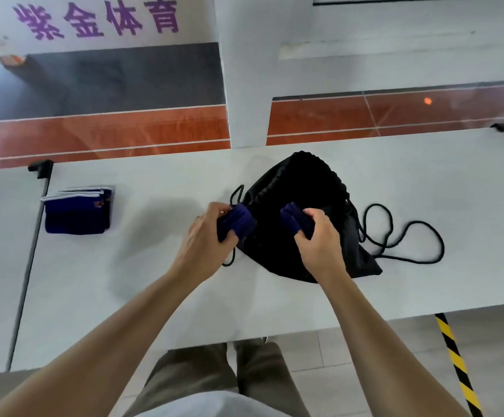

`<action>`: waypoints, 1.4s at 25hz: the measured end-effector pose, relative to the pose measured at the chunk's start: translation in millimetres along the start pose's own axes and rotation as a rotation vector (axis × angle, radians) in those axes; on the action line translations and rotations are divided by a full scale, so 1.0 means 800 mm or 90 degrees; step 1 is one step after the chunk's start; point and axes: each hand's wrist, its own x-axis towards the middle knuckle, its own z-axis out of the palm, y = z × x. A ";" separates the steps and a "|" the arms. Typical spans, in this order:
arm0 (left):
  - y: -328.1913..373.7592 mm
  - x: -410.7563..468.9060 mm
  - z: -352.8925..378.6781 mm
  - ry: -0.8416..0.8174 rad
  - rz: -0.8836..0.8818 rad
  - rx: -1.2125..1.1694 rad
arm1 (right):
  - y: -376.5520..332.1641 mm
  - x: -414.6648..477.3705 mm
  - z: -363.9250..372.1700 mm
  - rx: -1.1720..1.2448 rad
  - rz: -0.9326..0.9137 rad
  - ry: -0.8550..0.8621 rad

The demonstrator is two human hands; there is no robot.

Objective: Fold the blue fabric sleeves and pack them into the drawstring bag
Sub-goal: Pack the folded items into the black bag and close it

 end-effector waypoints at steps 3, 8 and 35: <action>0.038 0.034 0.020 -0.012 0.074 -0.008 | 0.006 0.027 0.007 -0.042 -0.025 -0.042; 0.065 0.094 0.084 -0.123 0.117 0.039 | 0.035 0.041 0.030 -0.198 -0.045 -0.137; 0.019 0.081 0.104 -0.055 0.116 0.238 | 0.024 0.045 0.016 -0.255 -0.141 -0.043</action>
